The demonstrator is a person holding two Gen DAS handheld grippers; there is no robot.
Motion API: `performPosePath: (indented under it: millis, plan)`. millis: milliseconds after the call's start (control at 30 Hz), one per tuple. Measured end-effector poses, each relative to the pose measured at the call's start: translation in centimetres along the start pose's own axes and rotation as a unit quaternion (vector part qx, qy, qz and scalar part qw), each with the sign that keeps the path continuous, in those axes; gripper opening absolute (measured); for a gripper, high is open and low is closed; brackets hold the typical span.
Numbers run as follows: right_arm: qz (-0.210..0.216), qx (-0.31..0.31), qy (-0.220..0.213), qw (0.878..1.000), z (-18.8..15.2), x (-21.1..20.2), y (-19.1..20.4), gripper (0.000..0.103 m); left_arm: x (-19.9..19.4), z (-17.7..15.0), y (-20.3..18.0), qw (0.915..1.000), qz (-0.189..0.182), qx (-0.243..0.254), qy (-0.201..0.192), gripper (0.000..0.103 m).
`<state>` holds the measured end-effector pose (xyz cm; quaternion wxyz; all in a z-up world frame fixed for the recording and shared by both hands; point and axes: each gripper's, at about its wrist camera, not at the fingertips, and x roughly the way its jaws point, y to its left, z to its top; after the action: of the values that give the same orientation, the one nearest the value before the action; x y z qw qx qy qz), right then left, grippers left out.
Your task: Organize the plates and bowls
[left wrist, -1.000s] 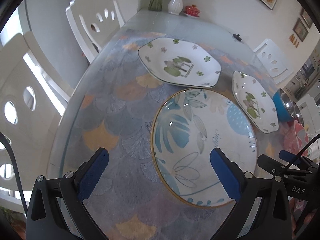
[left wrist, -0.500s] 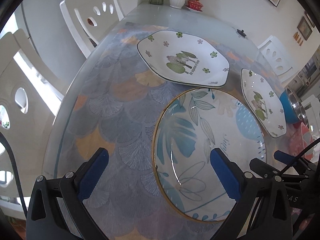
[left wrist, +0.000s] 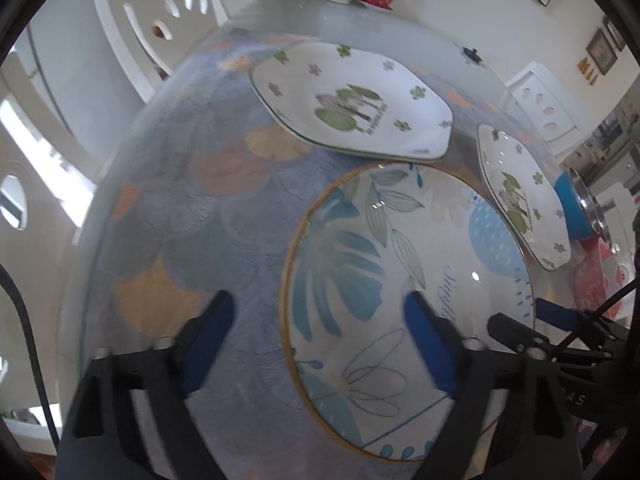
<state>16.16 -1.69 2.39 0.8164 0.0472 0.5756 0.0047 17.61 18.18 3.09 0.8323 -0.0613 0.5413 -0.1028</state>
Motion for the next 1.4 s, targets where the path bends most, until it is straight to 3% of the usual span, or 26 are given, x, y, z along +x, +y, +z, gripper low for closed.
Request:
performPosePath:
  millis: [67,100,233,400,567,767,1133,1400]
  plan:
    - [0.004,-0.002,0.005,1.0,-0.1,0.3,0.1,0.056,0.6,-0.1,0.1,0.9999,-0.013,-0.002,0.01,0.064]
    - [0.012,0.0,0.005,1.0,-0.2,0.4,0.1,0.054,0.8,-0.2,0.1,0.9997,-0.019,-0.004,0.015,0.056]
    - [0.032,0.0,-0.003,0.999,-0.2,0.3,0.3,0.035,0.9,-0.4,-0.2,0.9995,-0.027,0.009,0.01,0.053]
    - [0.027,-0.011,-0.024,0.999,-0.4,0.1,0.3,0.03,0.9,-0.2,-0.2,0.9988,-0.039,0.028,-0.002,0.049]
    - [0.017,-0.065,-0.042,0.997,-1.0,-0.3,0.9,0.029,-0.1,-0.7,0.3,0.998,-0.056,0.02,-0.021,0.048]
    - [0.054,-0.092,-0.048,0.993,-1.6,-1.2,0.9,0.029,-1.9,-1.6,0.7,0.9978,-0.052,0.023,-0.033,0.048]
    - [0.096,-0.168,-0.03,0.981,-5.0,-3.1,3.4,0.029,-6.0,-5.7,2.7,0.9983,-0.043,0.008,-0.038,0.048]
    - [0.103,-0.179,-0.012,0.978,-8.6,-3.9,5.3,0.029,-6.5,-8.2,4.3,0.9988,-0.043,-0.007,-0.025,0.048]
